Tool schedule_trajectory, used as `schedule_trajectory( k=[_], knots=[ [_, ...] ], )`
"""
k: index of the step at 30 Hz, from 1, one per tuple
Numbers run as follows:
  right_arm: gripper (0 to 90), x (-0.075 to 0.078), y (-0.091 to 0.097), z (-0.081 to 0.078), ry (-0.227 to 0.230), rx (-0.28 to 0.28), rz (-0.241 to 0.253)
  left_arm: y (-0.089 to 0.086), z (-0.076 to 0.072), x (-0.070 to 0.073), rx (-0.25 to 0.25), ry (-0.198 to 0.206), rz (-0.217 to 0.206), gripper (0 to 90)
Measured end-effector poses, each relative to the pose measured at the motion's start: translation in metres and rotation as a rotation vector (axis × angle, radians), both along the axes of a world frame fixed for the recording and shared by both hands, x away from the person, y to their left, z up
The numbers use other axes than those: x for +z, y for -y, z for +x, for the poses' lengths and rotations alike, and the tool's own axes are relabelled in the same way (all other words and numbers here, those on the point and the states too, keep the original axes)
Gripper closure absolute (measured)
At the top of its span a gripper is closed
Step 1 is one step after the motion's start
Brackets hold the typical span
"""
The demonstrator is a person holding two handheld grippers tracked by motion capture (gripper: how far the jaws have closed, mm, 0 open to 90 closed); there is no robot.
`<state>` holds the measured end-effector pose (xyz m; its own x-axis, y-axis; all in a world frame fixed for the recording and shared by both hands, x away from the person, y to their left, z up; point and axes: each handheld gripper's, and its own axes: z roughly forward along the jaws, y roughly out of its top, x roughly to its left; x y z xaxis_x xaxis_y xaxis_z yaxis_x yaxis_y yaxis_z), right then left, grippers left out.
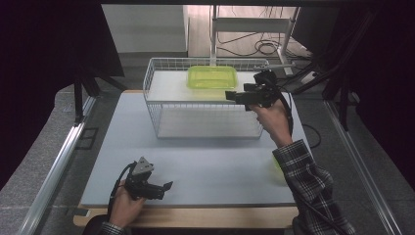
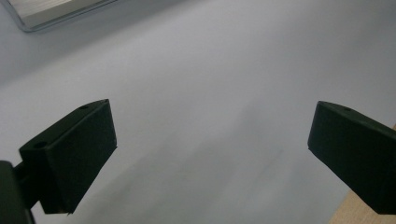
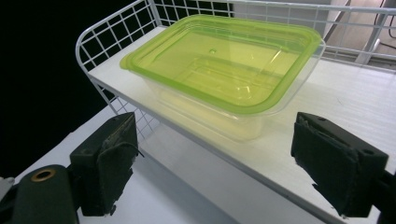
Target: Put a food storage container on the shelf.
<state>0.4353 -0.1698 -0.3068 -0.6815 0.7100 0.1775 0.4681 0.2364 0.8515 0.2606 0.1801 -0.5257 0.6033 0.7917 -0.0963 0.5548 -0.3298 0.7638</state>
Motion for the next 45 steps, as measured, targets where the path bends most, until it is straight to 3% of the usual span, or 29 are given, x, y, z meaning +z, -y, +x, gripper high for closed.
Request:
schedule_trajectory(
  k=[14,25,45],
  knots=[
    [5.5,-0.018,0.006,-0.025,0.015,0.055,-0.034,0.002,-0.001,0.001,-0.018,0.038,0.031,0.9],
    [1.5,-0.036,0.015,-0.043,0.033,0.089,-0.074,0.002,-0.001,0.000,-0.021,0.036,0.037,0.8],
    [0.0,-0.067,0.035,-0.075,0.062,0.069,-0.110,0.004,-0.001,0.000,-0.032,0.032,0.044,0.7]
  ],
)
